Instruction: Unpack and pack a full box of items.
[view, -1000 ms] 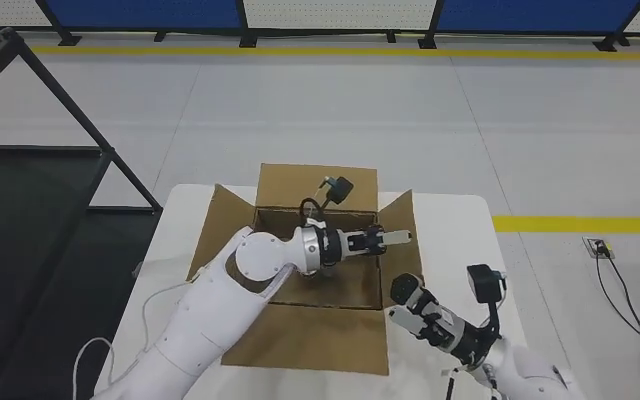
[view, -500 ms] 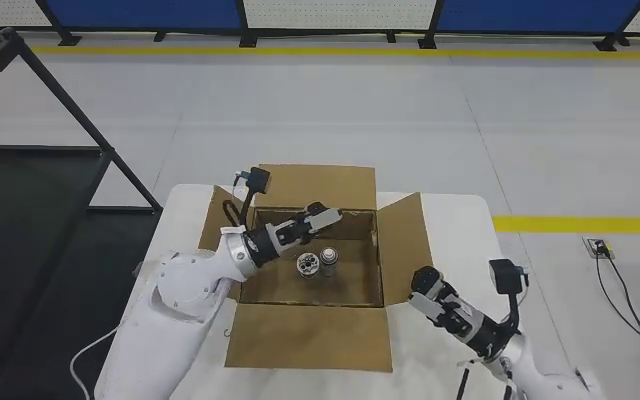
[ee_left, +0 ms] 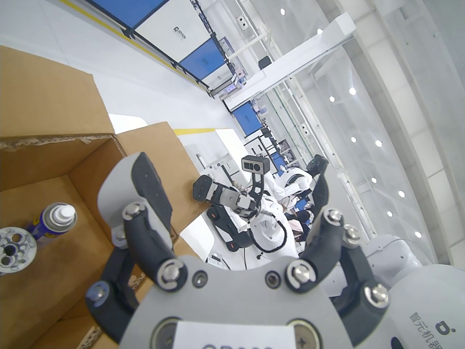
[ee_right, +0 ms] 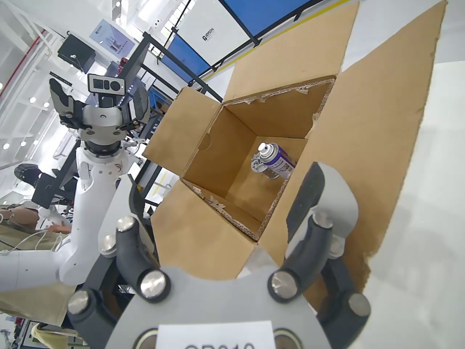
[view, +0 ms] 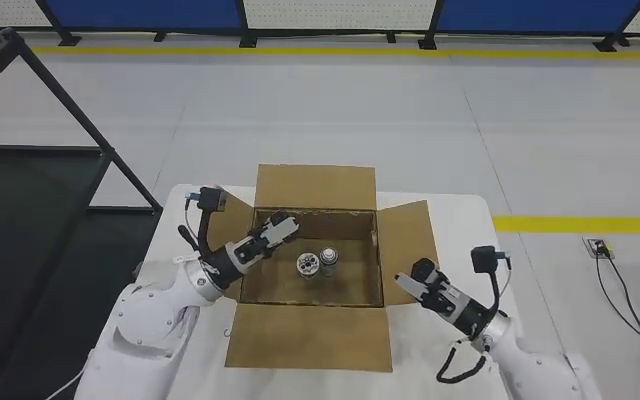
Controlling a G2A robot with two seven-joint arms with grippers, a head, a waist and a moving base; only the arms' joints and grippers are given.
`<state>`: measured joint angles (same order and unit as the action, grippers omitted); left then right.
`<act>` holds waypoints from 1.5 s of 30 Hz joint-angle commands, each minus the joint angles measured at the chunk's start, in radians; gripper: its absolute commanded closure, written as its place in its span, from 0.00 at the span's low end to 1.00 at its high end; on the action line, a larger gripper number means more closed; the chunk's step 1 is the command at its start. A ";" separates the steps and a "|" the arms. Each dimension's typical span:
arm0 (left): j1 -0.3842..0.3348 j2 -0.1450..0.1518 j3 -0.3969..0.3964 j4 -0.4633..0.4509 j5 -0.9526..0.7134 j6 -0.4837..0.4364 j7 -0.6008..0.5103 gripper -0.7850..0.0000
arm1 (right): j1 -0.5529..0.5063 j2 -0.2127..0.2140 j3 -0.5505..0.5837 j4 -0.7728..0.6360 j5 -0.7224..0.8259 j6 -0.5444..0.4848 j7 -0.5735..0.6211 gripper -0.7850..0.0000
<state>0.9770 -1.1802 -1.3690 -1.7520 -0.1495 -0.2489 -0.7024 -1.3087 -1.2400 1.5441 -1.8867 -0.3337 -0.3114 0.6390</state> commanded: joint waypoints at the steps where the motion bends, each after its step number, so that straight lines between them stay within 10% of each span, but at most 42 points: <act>1: 0.005 0.001 0.002 0.002 -0.003 0.001 -0.001 0.00 | 0.009 0.000 -0.010 0.007 -0.005 0.005 -0.007 0.00; 45: 0.268 0.030 -0.178 -0.008 -0.083 -0.051 0.115 0.00 | 0.166 0.015 -0.128 0.148 -0.104 0.147 -0.041 0.00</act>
<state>1.2380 -1.1502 -1.5420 -1.7604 -0.2301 -0.2986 -0.5924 -1.1444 -1.2250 1.4166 -1.7450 -0.4396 -0.1642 0.5979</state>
